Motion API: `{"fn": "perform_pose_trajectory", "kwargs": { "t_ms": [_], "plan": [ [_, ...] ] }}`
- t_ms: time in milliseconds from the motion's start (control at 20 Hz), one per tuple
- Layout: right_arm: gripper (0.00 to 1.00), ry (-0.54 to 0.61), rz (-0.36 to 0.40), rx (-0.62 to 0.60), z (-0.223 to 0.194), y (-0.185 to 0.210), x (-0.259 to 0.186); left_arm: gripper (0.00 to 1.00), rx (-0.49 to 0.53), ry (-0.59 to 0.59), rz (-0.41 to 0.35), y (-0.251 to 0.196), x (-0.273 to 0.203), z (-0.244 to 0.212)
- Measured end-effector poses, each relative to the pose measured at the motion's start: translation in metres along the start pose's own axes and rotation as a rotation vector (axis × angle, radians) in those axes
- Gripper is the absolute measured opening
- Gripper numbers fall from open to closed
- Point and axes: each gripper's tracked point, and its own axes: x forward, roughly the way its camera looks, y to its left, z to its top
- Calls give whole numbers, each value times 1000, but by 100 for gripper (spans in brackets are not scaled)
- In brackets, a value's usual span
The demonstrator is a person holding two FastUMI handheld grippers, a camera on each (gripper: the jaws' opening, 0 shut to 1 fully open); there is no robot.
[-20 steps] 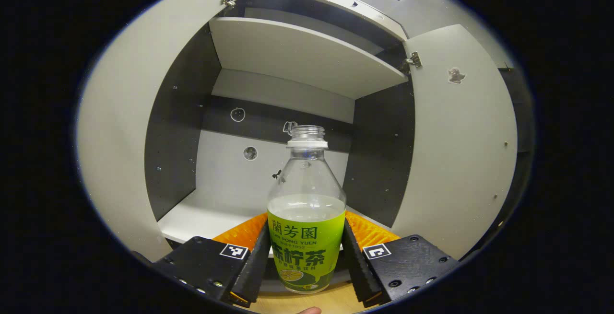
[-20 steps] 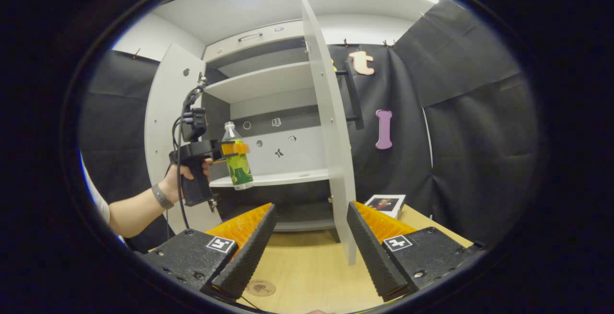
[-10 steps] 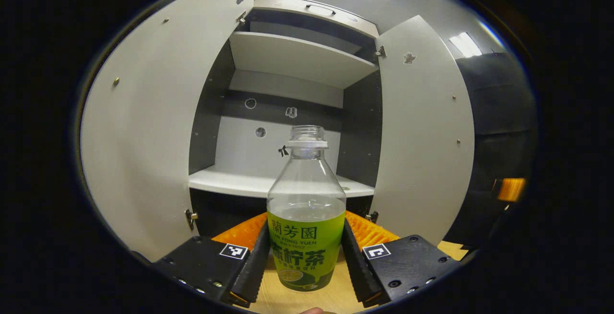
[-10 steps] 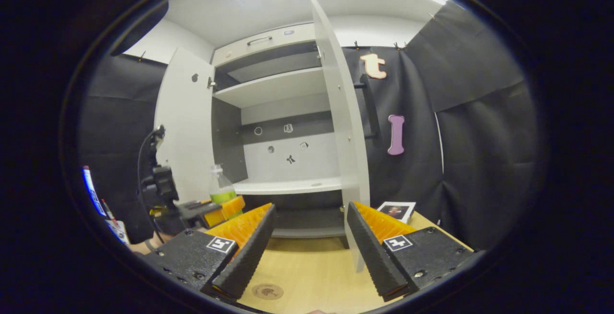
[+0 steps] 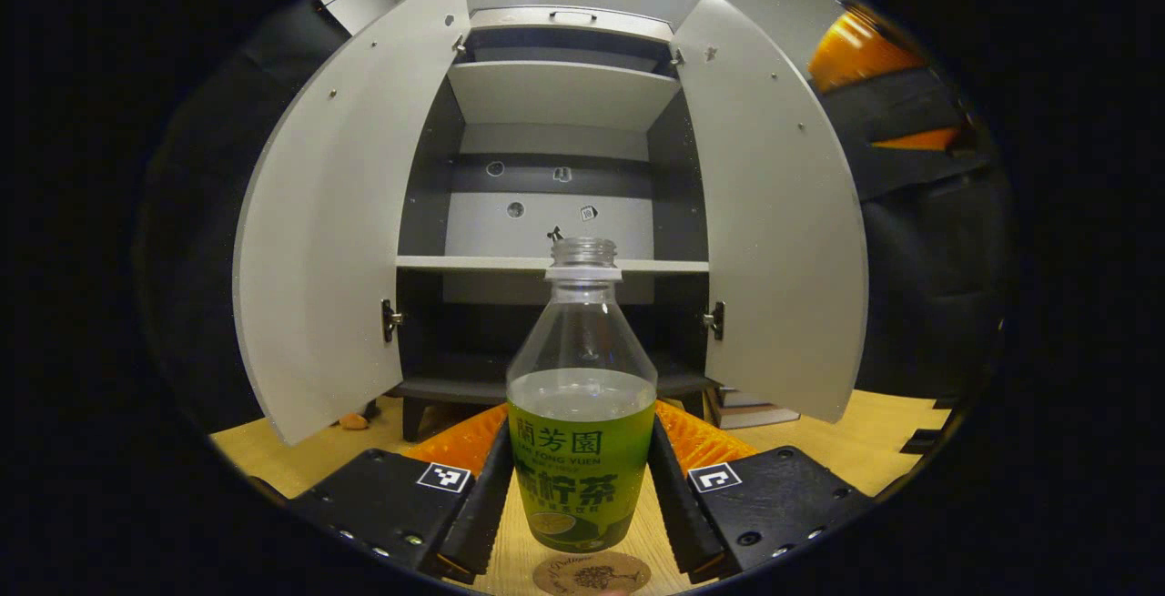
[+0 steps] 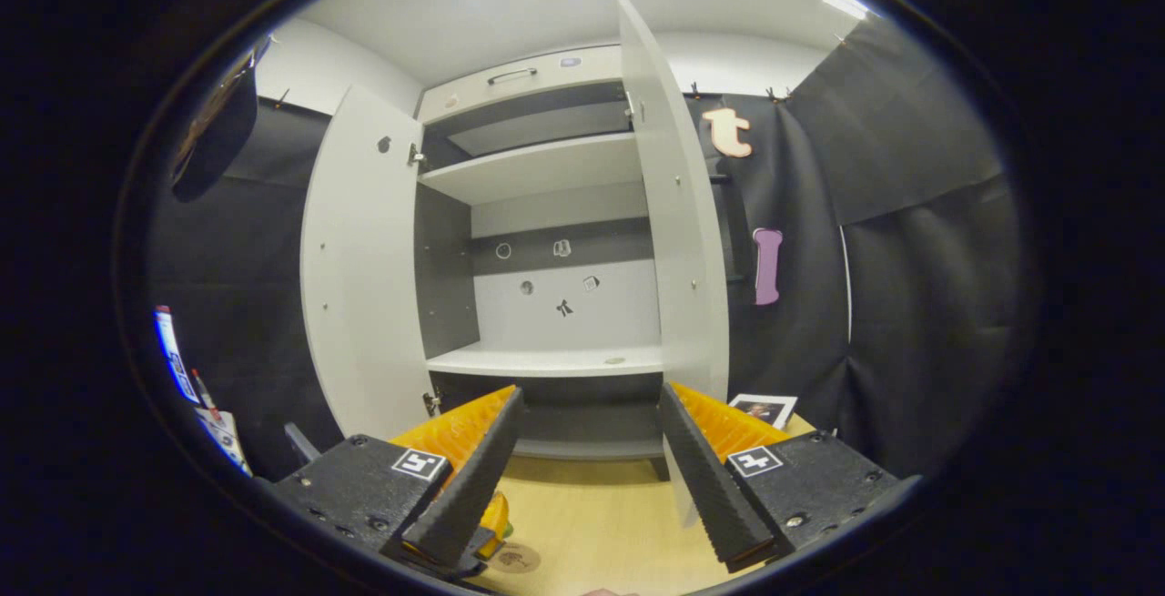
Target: Grasp the bottle in the cabinet with the left hand and place it on the coaster, then close the right door with the right hand and the left door with the left hand.
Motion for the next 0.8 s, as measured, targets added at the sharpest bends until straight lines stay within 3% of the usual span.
{"fn": "perform_pose_trajectory", "kwargs": {
  "t_ms": [100, 250, 450, 800],
  "plan": [
    [95, 3, 0, -11, 0, 1, -1, 75, 13, 15, -3, -7, -5, -19],
    [94, 20, -17, -38, -4, -2, -3, 72, 29, 42, 10, -8, -7, -38],
    [98, 54, -24, -45, -14, -3, -1, 72, -22, 81, 9, -7, -11, -59],
    [98, 72, -17, -67, -16, 3, 2, 75, -7, 47, -9, -11, -15, -56]
  ]
}}
